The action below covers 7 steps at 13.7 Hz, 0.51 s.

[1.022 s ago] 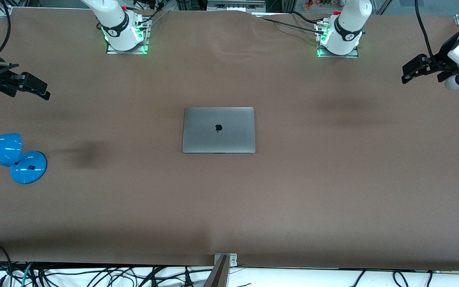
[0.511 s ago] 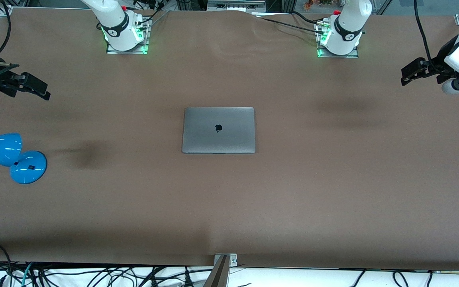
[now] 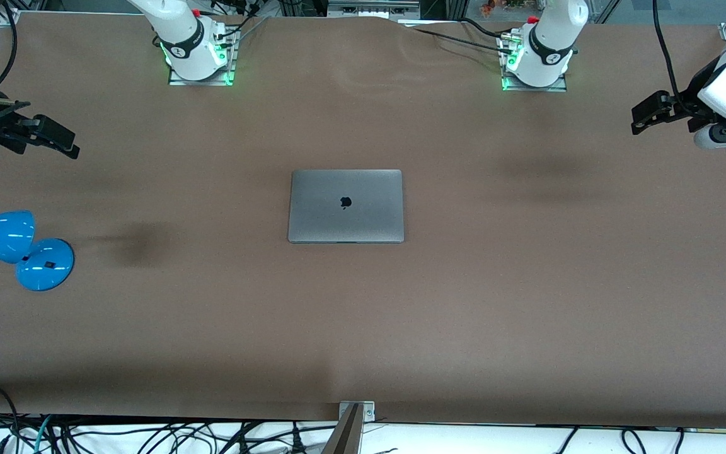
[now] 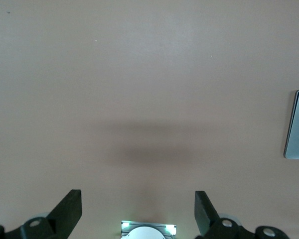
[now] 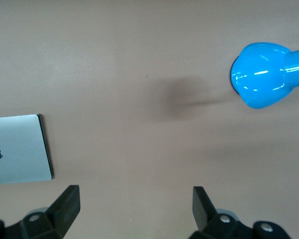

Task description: Close laptop with both arms from behind

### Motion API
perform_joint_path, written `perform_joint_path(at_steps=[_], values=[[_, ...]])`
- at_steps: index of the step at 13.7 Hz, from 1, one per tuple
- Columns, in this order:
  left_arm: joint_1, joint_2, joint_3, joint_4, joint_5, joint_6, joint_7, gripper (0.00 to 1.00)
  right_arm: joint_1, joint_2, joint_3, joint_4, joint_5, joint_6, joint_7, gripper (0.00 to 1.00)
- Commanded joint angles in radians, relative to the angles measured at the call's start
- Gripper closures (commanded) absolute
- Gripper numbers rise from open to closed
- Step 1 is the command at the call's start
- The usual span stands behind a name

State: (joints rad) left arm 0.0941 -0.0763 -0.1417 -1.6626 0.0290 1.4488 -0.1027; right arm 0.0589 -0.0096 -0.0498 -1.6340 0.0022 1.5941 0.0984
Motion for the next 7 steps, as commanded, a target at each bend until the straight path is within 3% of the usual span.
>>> perform_joint_path(at_steps=[1, 7], values=[[-0.004, 0.006, -0.007, 0.023, 0.009, -0.022, 0.020, 0.00, -0.004, -0.004, 0.002, -0.004, -0.001, 0.007, 0.000, 0.00], [-0.002, 0.004, -0.033, 0.027, 0.008, -0.027, 0.012, 0.00, -0.004, -0.004, 0.002, -0.004, 0.001, 0.007, -0.002, 0.00]])
